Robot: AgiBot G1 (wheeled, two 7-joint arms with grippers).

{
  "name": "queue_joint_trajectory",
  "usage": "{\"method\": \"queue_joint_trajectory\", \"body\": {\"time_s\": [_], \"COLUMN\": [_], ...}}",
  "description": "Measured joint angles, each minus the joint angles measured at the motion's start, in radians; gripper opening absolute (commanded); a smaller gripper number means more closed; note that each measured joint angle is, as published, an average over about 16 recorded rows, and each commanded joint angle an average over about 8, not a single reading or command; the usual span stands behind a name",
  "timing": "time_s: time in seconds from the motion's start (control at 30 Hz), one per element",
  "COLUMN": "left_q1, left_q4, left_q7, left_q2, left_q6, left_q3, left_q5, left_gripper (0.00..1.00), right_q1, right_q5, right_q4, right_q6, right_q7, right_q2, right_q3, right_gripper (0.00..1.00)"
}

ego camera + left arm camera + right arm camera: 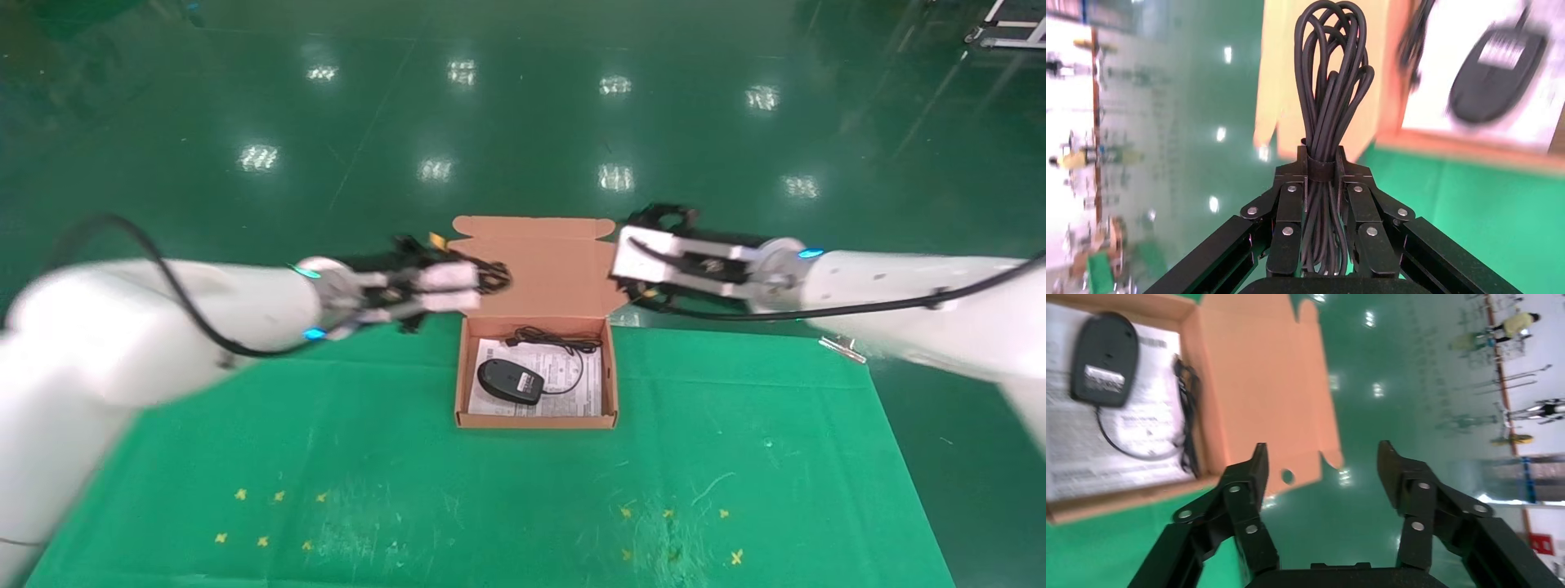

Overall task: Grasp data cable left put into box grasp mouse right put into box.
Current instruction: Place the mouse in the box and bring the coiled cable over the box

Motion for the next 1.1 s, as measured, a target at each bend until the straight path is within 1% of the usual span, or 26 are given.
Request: {"method": "queue_joint_trajectory", "body": {"time_s": [0.2, 0.37, 0.53, 0.7, 0.73, 0.97, 1.0, 1.1], "left_q1": [0.037, 0.057, 0.065, 0.061, 0.059, 0.044, 0.043, 0.039], "left_q4": [0.087, 0.141, 0.176, 0.205, 0.211, 0.242, 0.245, 0.251], "left_q7": [0.080, 0.131, 0.163, 0.176, 0.178, 0.183, 0.183, 0.184], "left_q2": [0.076, 0.109, 0.118, 0.122, 0.123, 0.126, 0.126, 0.127], "left_q6": [-0.113, -0.192, -0.258, -0.308, -0.316, -0.351, -0.353, -0.356], "left_q3": [0.049, 0.108, 0.186, 0.265, 0.279, 0.352, 0.358, 0.368], "left_q5": [-0.053, -0.114, -0.184, -0.249, -0.260, -0.314, -0.318, -0.325], "left_gripper": [0.00, 0.00, 0.00, 0.00, 0.08, 0.95, 1.00, 1.00], "right_q1": [-0.009, -0.013, -0.015, -0.016, -0.016, -0.019, -0.019, -0.020], "right_q5": [-0.056, -0.122, -0.192, -0.250, -0.259, -0.298, -0.301, -0.305], "right_q4": [0.166, 0.288, 0.375, 0.427, 0.434, 0.461, 0.462, 0.465], "right_q6": [-0.022, -0.047, -0.070, -0.088, -0.091, -0.098, -0.099, -0.100], "right_q7": [0.115, 0.222, 0.319, 0.390, 0.401, 0.442, 0.445, 0.448], "right_q2": [0.107, 0.173, 0.209, 0.222, 0.223, 0.225, 0.225, 0.225], "right_q3": [0.003, 0.002, -0.001, -0.005, -0.005, -0.006, -0.006, -0.006], "right_gripper": [1.00, 1.00, 1.00, 1.00, 1.00, 1.00, 1.00, 1.00]}}
